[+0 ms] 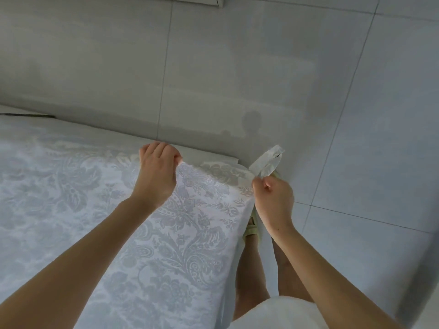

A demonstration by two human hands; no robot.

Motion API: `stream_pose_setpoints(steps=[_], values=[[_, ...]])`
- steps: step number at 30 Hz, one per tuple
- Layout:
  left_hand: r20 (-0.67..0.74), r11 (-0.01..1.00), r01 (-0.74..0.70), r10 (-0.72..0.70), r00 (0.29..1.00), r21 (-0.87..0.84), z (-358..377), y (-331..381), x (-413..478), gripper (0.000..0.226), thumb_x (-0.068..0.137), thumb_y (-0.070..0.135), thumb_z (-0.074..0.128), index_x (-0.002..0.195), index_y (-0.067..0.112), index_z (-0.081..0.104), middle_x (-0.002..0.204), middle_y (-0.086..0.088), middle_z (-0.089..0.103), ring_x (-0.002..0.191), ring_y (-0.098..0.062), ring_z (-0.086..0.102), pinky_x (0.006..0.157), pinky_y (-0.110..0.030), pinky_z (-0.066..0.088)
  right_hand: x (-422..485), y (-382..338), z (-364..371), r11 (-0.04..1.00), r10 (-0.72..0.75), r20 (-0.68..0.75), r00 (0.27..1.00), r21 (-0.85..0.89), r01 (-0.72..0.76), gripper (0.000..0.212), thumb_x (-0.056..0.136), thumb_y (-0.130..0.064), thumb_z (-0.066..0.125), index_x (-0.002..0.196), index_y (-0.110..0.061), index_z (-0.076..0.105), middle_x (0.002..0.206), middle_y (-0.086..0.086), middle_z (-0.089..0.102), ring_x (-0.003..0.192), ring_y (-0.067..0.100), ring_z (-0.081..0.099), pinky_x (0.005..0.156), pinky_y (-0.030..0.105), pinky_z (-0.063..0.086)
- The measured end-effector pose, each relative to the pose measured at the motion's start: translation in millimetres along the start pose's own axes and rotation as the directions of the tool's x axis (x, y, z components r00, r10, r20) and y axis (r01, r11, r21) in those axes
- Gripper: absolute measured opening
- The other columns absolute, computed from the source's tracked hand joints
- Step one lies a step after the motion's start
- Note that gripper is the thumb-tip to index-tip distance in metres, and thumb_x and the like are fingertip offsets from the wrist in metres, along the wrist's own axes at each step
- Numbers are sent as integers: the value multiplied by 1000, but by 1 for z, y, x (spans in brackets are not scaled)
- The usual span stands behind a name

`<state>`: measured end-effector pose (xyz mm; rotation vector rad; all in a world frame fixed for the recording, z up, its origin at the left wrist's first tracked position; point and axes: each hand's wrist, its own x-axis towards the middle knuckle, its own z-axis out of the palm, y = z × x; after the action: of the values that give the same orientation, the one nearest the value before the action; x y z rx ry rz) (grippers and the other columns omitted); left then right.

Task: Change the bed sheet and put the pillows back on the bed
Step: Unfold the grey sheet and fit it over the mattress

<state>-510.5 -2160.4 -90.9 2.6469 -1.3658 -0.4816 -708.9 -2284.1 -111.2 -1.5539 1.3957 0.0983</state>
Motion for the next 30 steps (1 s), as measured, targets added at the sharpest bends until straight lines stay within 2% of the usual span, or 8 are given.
stream_pose_setpoints(steps=[4,9,12,14,17,22,26,30], values=[[-6,998,38,-38,999,47,20,-4,20,17,80,-7,48,70,5,53,69,-9,53,71,-28,48,73,-26,16,18,-1,15,1000,13,-94,995,1,-13,53,91,-11,50,48,-19,20,43,-6,20,44,10,17,46,25,16],[194,970,56,-103,975,237,52,-16,17,17,89,11,54,79,6,66,81,-11,65,88,-35,54,81,-38,21,42,19,48,969,182,88,979,-185,-163,50,99,-26,42,52,-17,27,51,-4,29,47,10,26,46,27,17],[250,958,-39,-35,968,285,48,-21,7,26,86,27,50,90,8,67,90,-10,65,90,-35,57,83,-40,25,32,23,47,950,259,137,956,-216,-226,40,98,-46,37,78,-15,54,74,-2,56,70,17,55,58,25,31],[204,973,-93,49,978,210,39,-17,4,29,86,29,46,95,10,65,92,-8,65,87,-34,58,81,-39,29,17,19,40,948,285,95,954,-175,-266,47,98,-50,36,119,-13,57,87,-8,63,89,15,62,68,24,39],[336,977,-192,213,917,-95,31,-2,-3,37,94,32,35,92,13,66,90,-1,67,84,-26,61,76,-32,40,-13,16,33,975,213,104,972,46,-218,40,99,-42,39,126,-15,54,84,-16,57,77,-7,53,70,9,41],[567,983,-76,159,808,-168,43,12,-2,87,84,68,-1,109,19,66,108,3,68,101,-16,60,87,-26,42,-34,20,49,925,96,401,911,303,-230,43,102,-38,34,141,-22,43,135,-17,51,124,-6,43,109,25,34],[647,994,7,67,760,-112,54,21,11,93,75,70,-6,88,12,66,86,-2,67,83,-19,59,76,-33,46,-33,24,52,915,78,403,912,333,-225,44,102,-37,34,143,-22,40,143,-13,44,128,-7,36,112,25,29],[699,998,-34,67,712,-61,53,36,11,68,96,59,6,62,21,52,61,4,56,61,-11,50,59,-24,36,-31,24,50,922,85,329,940,332,-200,46,101,-39,34,141,-19,44,141,-9,47,130,0,39,113,33,32]])
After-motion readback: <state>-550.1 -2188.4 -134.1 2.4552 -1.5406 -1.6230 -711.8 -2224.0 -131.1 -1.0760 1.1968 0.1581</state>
